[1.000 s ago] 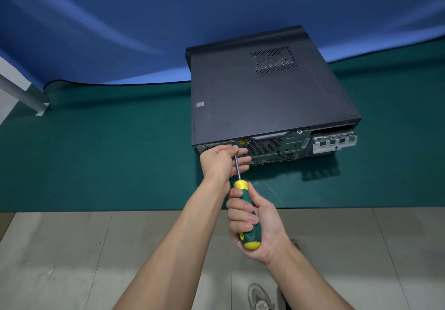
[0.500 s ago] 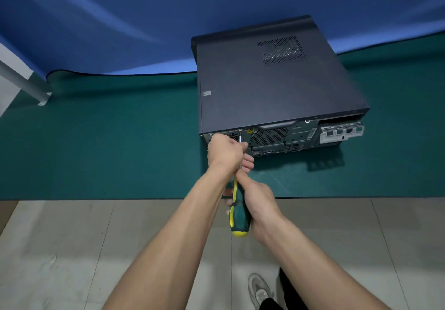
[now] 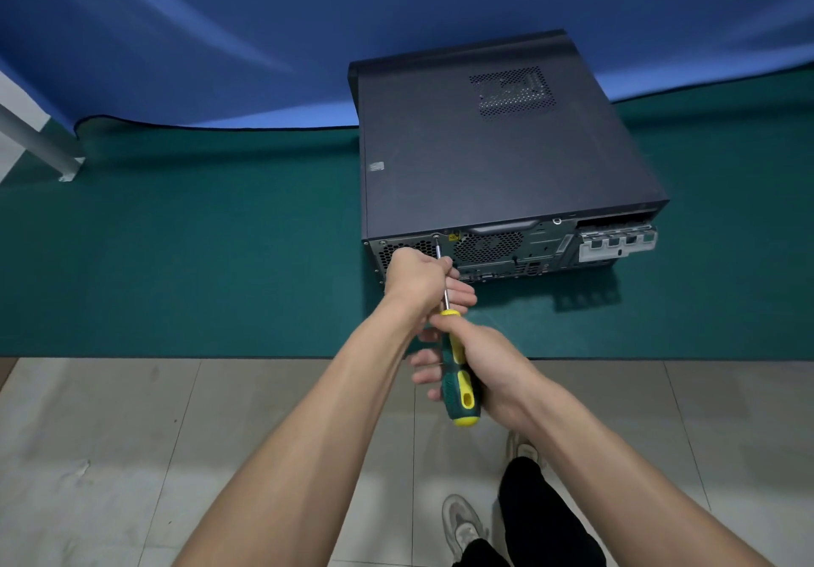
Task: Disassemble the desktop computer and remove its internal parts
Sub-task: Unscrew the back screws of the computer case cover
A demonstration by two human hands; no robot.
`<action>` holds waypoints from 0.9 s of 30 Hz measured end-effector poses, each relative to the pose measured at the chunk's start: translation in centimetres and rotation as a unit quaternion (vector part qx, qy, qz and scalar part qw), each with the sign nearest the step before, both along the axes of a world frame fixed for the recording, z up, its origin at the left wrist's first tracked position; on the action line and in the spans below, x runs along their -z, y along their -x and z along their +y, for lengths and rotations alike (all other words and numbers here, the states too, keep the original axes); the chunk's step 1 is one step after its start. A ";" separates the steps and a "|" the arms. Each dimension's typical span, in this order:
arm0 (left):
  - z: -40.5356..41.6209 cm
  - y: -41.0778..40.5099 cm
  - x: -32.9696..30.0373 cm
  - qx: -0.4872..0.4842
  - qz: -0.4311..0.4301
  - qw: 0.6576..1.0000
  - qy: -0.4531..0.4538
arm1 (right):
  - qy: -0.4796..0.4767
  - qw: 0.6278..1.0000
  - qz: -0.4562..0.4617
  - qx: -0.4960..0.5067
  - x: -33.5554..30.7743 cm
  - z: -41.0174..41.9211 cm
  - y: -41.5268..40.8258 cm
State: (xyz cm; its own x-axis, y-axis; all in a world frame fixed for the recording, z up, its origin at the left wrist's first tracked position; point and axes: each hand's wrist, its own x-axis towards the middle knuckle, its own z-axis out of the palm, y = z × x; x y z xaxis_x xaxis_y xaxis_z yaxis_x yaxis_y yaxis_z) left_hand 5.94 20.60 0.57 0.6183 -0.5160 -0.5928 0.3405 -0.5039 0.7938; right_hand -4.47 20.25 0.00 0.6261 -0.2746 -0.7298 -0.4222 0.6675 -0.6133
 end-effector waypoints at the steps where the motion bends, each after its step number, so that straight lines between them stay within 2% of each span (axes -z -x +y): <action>1: 0.0 0.0 0.0 0.001 0.018 1.000 0.014 | -0.030 0.999 -0.015 -0.006 0.0 -0.3 0.2; 4: 0.3 -0.5 0.1 0.034 0.038 0.999 0.008 | 0.030 0.998 -0.030 -0.038 0.1 -0.8 0.6; 7: 0.8 -0.8 0.4 0.098 -0.081 0.990 -0.059 | 0.122 0.992 0.014 -0.031 0.2 -0.5 0.2; 9: 0.5 -0.9 0.6 0.102 -0.110 0.986 -0.068 | 0.161 0.986 0.031 -0.042 0.5 -0.3 0.0; 10: 0.3 -1.0 0.6 0.099 -0.103 0.987 -0.070 | 0.140 0.989 0.024 -0.049 0.6 -0.3 0.1; 13: 0.2 -1.2 0.5 0.104 -0.047 0.992 -0.060 | -0.026 0.998 -0.028 -0.046 0.5 -0.4 0.4; 14: 0.2 -1.2 0.5 0.101 -0.019 0.994 -0.044 | -0.041 0.997 -0.044 -0.043 0.5 -0.6 0.6; 16: 0.7 -1.0 0.5 0.089 0.028 0.996 -0.010 | -0.001 0.998 -0.057 -0.039 0.7 -0.8 0.7; 17: 0.9 -1.0 0.5 0.086 0.026 0.996 -0.002 | 0.035 0.997 -0.051 -0.038 0.8 -0.8 0.7; 20: 0.9 -1.2 0.6 0.098 -0.094 0.991 -0.019 | 0.161 0.986 0.021 -0.045 1.3 -0.5 0.3; 21: 0.8 -1.3 0.7 0.101 -0.111 0.988 -0.022 | 0.170 0.984 0.034 -0.048 1.4 -0.4 0.3; 23: 0.5 -1.3 0.7 0.098 -0.090 0.991 -0.020 | 0.076 0.996 0.011 -0.044 1.4 -0.5 0.4; 25: 0.6 -1.1 0.7 0.076 -0.027 0.997 0.004 | -0.036 0.999 -0.031 -0.027 0.8 -0.9 0.8; 27: 0.9 -1.1 0.7 0.064 0.025 0.997 0.035 | -0.017 0.998 -0.058 -0.022 0.7 -1.3 1.1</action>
